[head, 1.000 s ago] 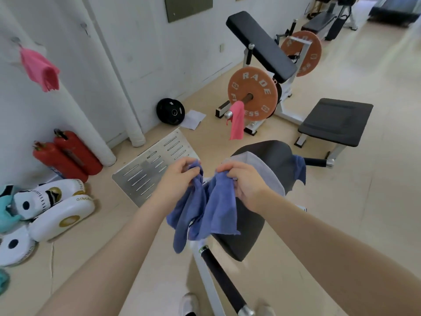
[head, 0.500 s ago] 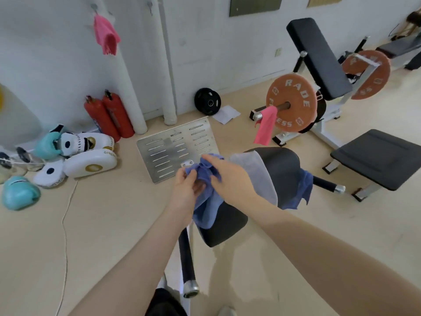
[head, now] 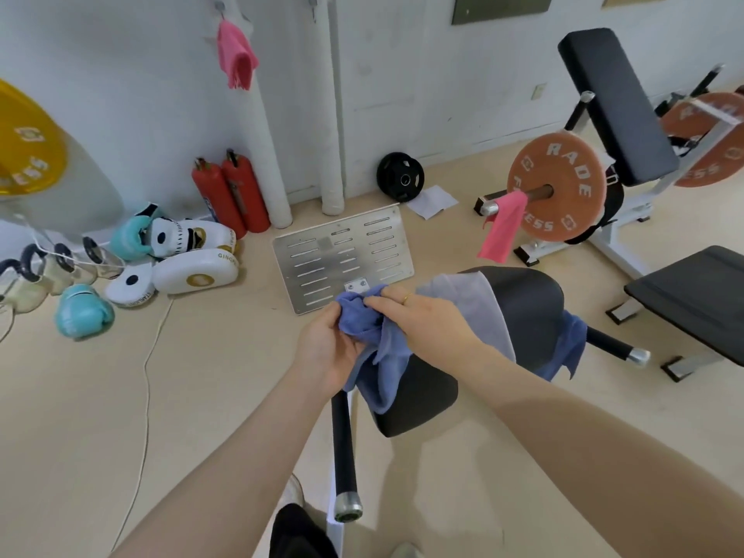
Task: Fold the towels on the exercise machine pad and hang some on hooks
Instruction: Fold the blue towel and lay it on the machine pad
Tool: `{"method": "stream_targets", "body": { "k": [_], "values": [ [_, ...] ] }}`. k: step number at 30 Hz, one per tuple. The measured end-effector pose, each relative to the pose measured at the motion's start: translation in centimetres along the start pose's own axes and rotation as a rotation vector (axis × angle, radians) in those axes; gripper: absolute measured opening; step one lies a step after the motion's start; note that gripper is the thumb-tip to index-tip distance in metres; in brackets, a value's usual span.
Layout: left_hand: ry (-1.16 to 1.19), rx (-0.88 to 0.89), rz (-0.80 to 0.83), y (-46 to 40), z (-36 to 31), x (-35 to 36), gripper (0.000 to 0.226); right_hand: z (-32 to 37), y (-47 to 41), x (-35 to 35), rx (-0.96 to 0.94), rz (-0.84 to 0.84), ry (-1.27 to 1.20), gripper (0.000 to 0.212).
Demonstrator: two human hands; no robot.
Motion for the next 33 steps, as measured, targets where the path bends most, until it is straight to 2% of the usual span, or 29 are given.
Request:
{"method": "stream_targets", "body": {
  "k": [4,7,9,11,13,15,16,19,22,27,29,31,33],
  "values": [
    [-0.077,-0.002,0.002,-1.3,-2.1,-1.1,0.030,-0.3,-2.5,0.3,0.006,-0.140,0.023,0.034],
    [-0.160,0.032,-0.156,-2.9,-5.0,-4.2,0.036,-0.9,-4.4,-1.3,0.027,-0.303,-0.055,0.007],
    [-0.243,0.120,-0.267,-4.2,-7.5,-6.4,0.025,-1.1,-5.3,-2.8,0.079,-0.436,-0.148,0.016],
    [-0.360,0.174,-0.337,-5.4,-9.7,-8.1,0.016,-0.6,-6.9,-4.0,0.136,-0.470,-0.282,0.019],
    [-0.449,0.211,-0.298,-6.1,-11.4,-8.5,0.019,0.1,-9.0,-3.7,0.202,-0.349,-0.654,0.014],
    [-0.450,0.229,-0.202,-6.3,-12.5,-8.0,0.021,1.0,-11.3,-2.3,0.273,-0.208,-0.940,0.024],
    [-0.438,0.216,-0.137,-6.3,-12.7,-7.5,0.022,1.2,-12.3,-1.5,0.299,-0.175,-0.960,0.026],
    [-0.471,0.194,-0.016,-6.9,-13.2,-7.1,0.022,1.5,-15.0,0.5,0.363,-0.185,-0.881,0.007],
    [-0.487,0.214,-0.050,-7.4,-14.6,-8.4,0.026,1.5,-16.7,1.2,0.428,-0.275,-0.900,0.018],
    [-0.461,0.253,-0.027,-7.6,-15.5,-10.3,0.010,0.6,-17.1,1.8,0.548,-0.360,-0.855,0.039],
    [-0.481,0.248,-0.019,-7.6,-15.0,-10.1,0.011,0.3,-16.9,2.2,0.564,-0.332,-0.930,0.035],
    [-0.476,0.234,-0.024,-7.6,-14.5,-9.2,0.018,0.0,-16.6,2.0,0.573,-0.286,-0.941,0.032],
    [-0.503,0.240,-0.012,-7.5,-14.0,-8.1,0.036,-0.7,-16.2,1.4,0.578,-0.279,-0.896,0.039]
  ]
}}
Point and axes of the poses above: each hand's wrist, its own y-axis away from the middle knuckle, its own x-axis out of the palm, z = x × y, the point moved 7 cm from there along -y, towards the middle knuckle, and after that the axes turned 13 degrees about -y, right-handed, at the moved point
